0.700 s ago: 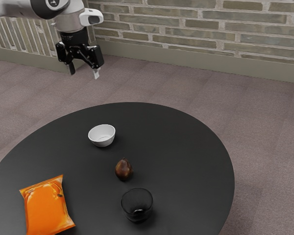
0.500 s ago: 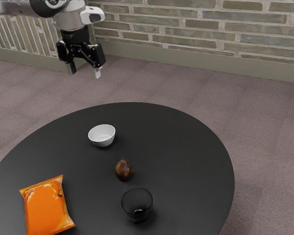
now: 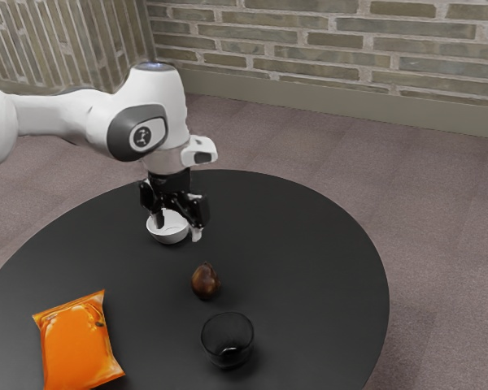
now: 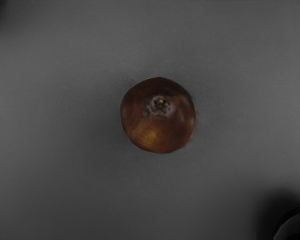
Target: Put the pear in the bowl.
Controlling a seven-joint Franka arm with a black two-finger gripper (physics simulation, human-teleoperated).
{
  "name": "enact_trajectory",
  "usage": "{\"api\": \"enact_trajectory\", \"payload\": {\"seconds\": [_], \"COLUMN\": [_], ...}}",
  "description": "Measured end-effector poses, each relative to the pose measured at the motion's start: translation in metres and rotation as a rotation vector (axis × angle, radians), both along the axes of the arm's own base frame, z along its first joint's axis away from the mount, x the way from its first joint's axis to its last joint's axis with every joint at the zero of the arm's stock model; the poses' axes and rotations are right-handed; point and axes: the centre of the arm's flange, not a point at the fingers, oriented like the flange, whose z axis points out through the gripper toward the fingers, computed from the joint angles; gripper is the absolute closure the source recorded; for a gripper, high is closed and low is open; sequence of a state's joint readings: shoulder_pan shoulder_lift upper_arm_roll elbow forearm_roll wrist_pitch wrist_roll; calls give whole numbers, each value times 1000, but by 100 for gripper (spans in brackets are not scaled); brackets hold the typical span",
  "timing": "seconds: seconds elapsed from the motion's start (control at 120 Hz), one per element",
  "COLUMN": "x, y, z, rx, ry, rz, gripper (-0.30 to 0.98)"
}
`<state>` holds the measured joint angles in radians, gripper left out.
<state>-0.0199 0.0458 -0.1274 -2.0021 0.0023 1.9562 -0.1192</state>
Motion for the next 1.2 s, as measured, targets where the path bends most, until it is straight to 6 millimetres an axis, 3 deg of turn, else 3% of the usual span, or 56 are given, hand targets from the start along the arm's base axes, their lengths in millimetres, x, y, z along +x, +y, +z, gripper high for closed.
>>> {"api": "enact_trajectory", "payload": {"seconds": [0.125, 0.2, 0.308, 0.567, 0.867, 1.2], "x": [-10, -20, -33, -27, -30, -13], "y": [-35, -44, -40, -26, -10, 6], "z": [-42, -62, -80, -93, -125, -152], "rx": [-34, -49, -61, -70, -68, -68], "ry": [-44, -90, -160, -261, -237, -261], "rz": [-46, -71, -109, -199, -240, -250], "gripper": [0, 0, 0, 0, 0, 0]}}
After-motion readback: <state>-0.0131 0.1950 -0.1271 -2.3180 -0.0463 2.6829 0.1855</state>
